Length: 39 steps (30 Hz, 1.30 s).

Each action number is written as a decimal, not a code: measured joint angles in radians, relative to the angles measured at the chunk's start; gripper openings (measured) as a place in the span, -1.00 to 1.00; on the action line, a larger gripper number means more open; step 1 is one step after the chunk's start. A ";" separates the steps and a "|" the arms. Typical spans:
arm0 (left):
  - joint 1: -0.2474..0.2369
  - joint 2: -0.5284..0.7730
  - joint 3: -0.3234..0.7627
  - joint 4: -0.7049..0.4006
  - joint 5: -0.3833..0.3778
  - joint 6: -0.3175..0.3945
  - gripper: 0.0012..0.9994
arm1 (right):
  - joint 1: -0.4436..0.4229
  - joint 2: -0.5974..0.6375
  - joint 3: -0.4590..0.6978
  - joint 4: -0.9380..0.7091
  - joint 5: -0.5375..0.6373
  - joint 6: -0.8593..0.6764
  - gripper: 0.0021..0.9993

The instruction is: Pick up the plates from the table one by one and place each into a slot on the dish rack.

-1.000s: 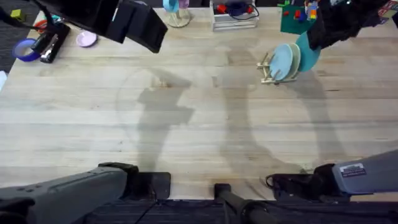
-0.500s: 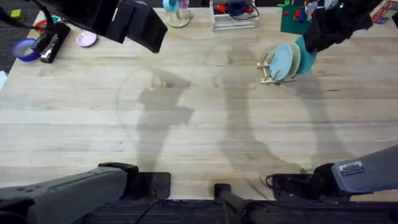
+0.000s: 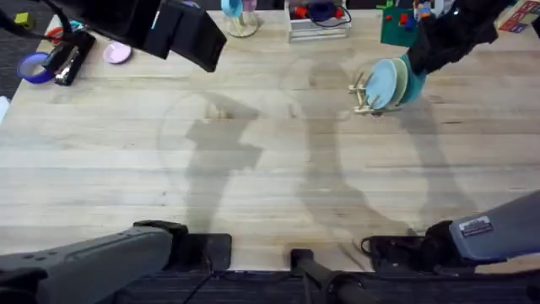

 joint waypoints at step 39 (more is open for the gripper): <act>0.000 0.000 0.000 0.000 0.000 0.000 0.99 | 0.000 0.014 0.000 0.001 0.013 0.000 -0.66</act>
